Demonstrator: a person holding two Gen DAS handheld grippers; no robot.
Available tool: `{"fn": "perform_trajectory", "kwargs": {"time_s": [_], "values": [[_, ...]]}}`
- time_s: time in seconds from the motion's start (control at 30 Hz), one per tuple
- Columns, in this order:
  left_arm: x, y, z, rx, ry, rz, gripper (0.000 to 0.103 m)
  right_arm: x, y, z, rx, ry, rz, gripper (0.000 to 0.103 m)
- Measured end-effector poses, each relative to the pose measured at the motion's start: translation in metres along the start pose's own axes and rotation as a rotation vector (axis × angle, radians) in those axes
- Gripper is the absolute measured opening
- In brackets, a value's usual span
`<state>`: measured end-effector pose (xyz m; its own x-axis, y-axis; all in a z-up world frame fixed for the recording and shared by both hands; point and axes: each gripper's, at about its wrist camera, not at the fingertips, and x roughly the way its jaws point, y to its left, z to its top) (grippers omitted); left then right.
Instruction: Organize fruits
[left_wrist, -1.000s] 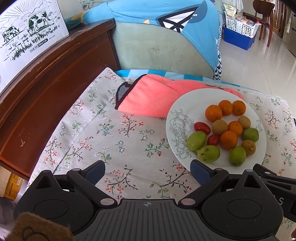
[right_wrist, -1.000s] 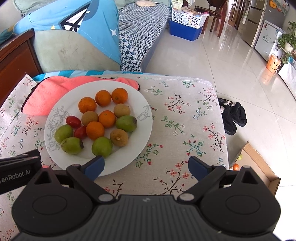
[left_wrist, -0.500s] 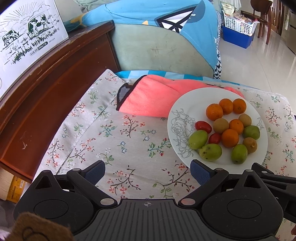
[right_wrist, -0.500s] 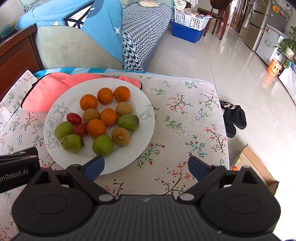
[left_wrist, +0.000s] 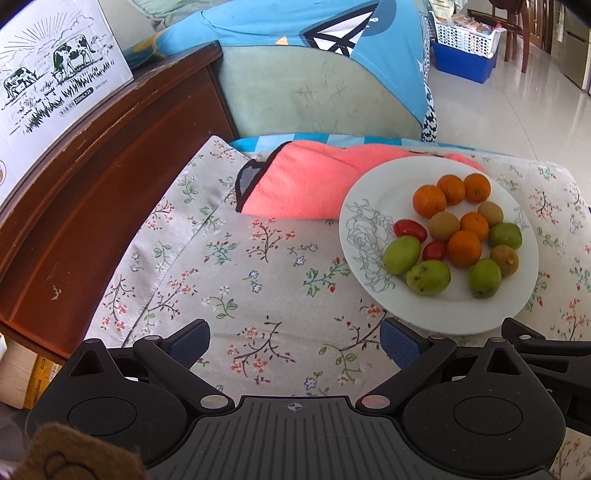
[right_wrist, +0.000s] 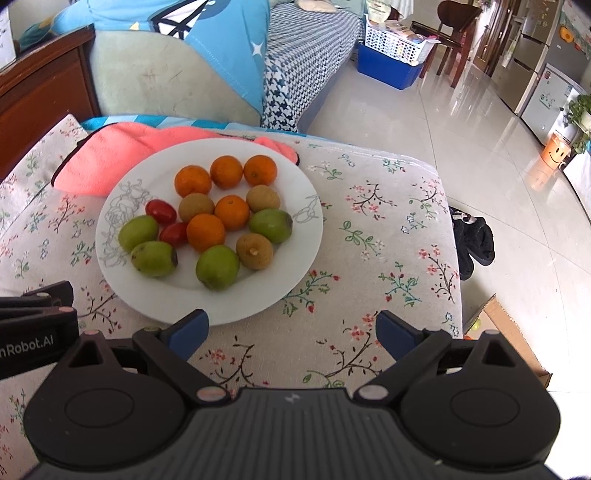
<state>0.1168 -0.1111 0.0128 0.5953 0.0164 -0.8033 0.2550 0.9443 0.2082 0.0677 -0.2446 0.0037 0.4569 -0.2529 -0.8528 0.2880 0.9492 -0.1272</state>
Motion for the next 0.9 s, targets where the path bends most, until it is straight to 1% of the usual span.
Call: {"fn": "perform_trajectory", "kwargs": {"time_s": [0.3,0.67,0.9], "values": [[-0.003,0.008,-0.015,0.029,0.012,-0.018,0.099,-0.004,0.01,-0.011,-0.064,0.01,0.021,0.097],[-0.001,0.023,-0.04,0.055,0.049,-0.044,0.099,-0.002,0.027,-0.034,-0.145,0.041,0.082,0.097],[-0.002,0.036,-0.054,0.042,0.063,-0.068,0.099,-0.001,0.032,-0.048,-0.144,0.049,0.172,0.097]]}}
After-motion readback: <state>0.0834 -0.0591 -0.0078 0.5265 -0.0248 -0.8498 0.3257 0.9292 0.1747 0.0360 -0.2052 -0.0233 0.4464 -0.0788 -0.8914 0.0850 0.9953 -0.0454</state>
